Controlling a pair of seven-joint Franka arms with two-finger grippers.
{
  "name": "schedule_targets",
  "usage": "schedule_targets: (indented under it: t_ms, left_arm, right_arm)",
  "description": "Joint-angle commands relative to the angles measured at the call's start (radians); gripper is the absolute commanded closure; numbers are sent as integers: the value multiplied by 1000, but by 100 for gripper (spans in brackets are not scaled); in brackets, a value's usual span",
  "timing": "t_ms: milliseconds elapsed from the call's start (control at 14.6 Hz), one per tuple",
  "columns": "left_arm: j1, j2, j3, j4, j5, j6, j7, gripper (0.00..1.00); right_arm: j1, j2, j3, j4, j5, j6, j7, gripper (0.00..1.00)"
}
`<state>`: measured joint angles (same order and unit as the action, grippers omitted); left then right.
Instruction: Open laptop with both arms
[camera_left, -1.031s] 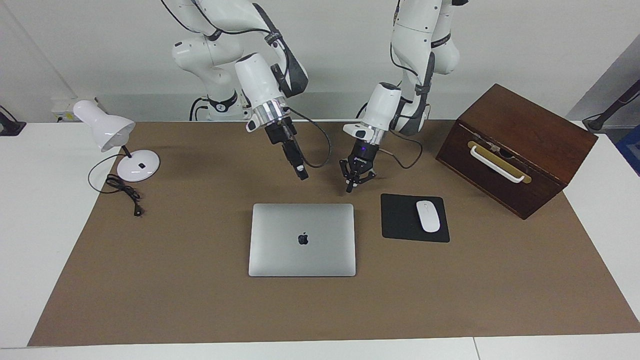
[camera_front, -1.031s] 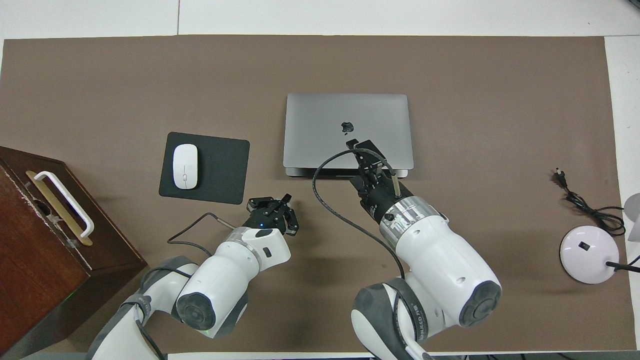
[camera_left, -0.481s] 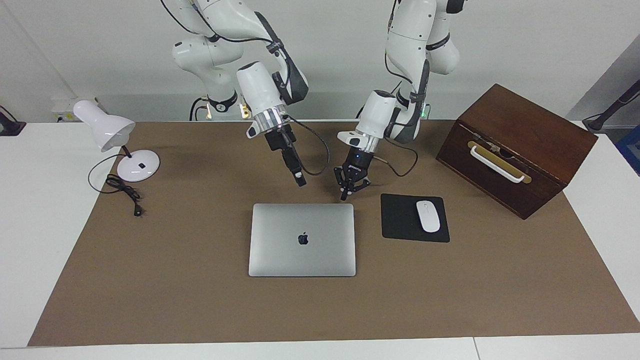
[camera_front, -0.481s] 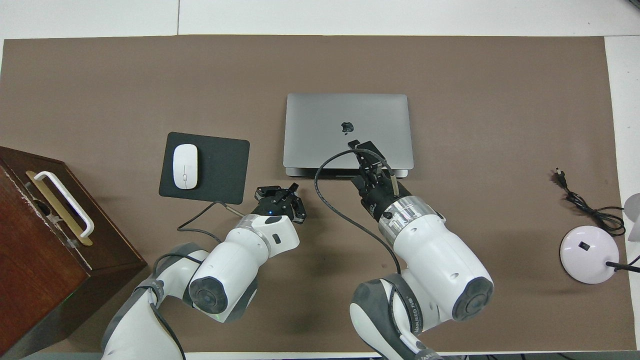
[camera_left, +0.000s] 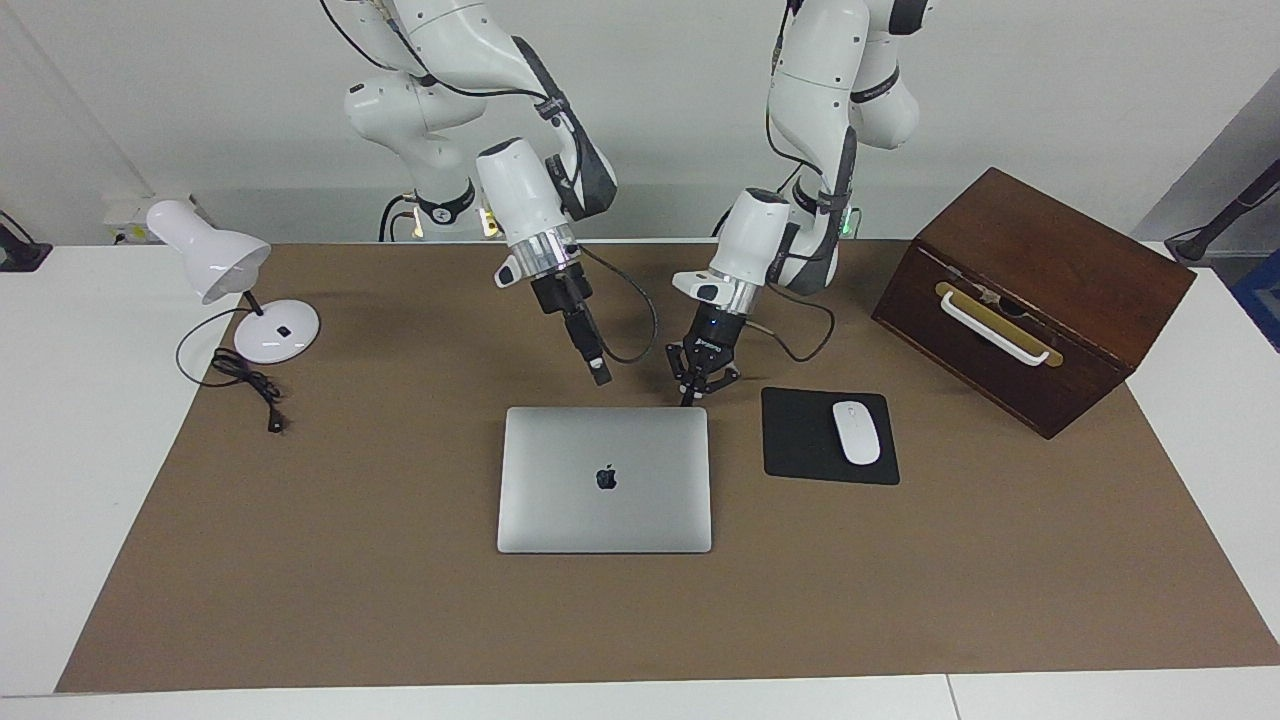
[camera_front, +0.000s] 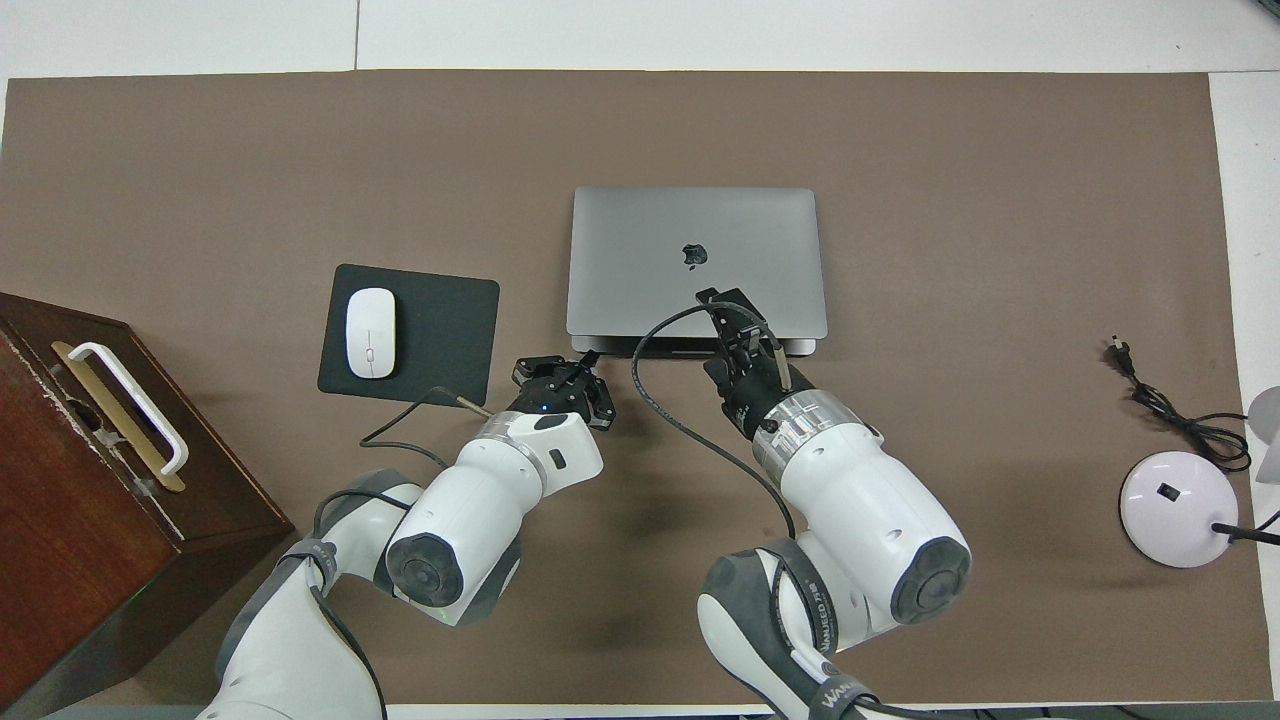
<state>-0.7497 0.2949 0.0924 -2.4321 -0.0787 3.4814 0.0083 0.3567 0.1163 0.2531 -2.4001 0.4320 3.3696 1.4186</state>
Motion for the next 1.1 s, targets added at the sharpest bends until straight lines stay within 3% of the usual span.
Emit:
schedule_targets:
  t_ms: [0, 1031]
  left_arm:
    - [13, 30, 1, 31, 2, 18, 10, 100]
    - [56, 93, 1, 111, 17, 16, 7, 100]
  right_arm:
    - [-15, 25, 11, 4, 21, 22, -7, 0]
    - [-53, 144, 6, 124, 11, 19, -64, 0]
